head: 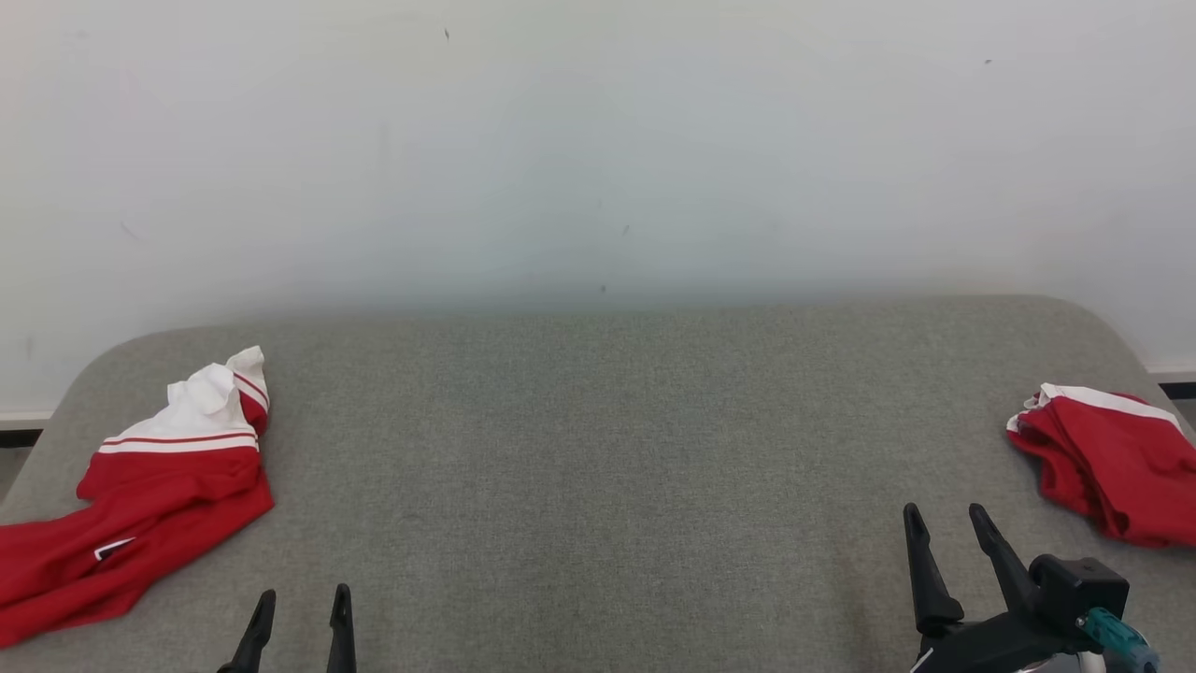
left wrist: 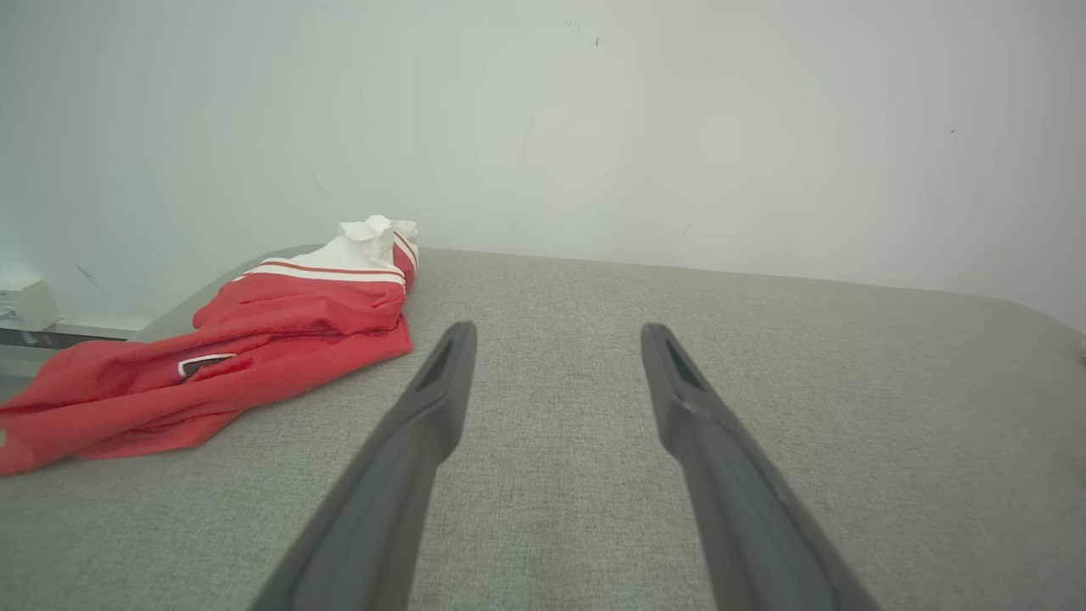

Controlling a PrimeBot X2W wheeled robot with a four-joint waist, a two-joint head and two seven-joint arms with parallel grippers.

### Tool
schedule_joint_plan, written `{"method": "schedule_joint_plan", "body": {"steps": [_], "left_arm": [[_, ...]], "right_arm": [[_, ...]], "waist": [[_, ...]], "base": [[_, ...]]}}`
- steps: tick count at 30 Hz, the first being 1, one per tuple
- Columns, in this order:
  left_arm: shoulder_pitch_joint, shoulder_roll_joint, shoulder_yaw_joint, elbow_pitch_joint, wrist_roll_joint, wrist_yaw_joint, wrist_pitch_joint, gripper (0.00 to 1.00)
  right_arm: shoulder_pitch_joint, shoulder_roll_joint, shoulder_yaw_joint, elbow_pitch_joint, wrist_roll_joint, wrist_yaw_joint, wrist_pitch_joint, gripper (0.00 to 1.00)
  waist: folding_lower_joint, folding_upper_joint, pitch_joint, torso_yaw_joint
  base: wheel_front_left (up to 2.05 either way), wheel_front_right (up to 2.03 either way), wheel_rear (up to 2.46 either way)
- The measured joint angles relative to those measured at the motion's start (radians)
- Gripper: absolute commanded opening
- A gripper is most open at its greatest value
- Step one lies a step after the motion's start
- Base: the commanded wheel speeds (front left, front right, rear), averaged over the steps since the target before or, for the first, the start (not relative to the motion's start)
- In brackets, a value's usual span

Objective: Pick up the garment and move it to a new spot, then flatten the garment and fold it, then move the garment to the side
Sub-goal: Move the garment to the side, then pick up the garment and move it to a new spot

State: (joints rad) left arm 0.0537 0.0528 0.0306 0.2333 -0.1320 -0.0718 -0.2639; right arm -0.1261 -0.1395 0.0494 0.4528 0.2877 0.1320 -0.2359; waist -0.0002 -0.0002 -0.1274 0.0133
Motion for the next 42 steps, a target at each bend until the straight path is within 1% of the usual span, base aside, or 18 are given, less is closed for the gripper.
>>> {"method": "schedule_joint_plan", "body": {"steps": [6,15,25,32,42], "left_arm": [[0.000,-0.001,0.004,0.011,-0.001,-0.001,0.000,1.00],[-0.017,-0.002,-0.011,0.008,-0.018,-0.005,0.000,1.00],[-0.021,-0.002,-0.022,0.002,-0.029,0.001,0.000,1.00],[-0.025,-0.002,-0.020,-0.007,-0.031,0.009,0.000,1.00],[-0.021,-0.003,0.009,-0.014,-0.018,0.003,0.000,1.00]], "right_arm": [[0.019,0.014,-0.014,-0.036,-0.012,0.000,0.033,1.00],[0.046,0.035,-0.034,-0.064,-0.027,0.000,0.052,1.00],[0.067,0.033,-0.058,-0.085,-0.027,0.000,0.068,1.00],[0.073,0.040,-0.054,-0.090,-0.026,0.000,0.068,1.00],[0.076,0.053,-0.047,-0.091,-0.026,0.000,0.065,1.00]], "waist": [[0.0002,0.0001,-0.002,-0.002],[0.0002,0.0002,0.002,-0.002],[0.0002,0.0002,0.005,0.016],[0.0003,0.0002,0.012,0.073],[0.0003,0.0003,0.019,0.206]], "base": [[0.00,0.00,0.00],[0.00,0.00,0.00],[0.00,0.00,0.00],[0.00,0.00,0.00],[0.00,0.00,0.00]]}}
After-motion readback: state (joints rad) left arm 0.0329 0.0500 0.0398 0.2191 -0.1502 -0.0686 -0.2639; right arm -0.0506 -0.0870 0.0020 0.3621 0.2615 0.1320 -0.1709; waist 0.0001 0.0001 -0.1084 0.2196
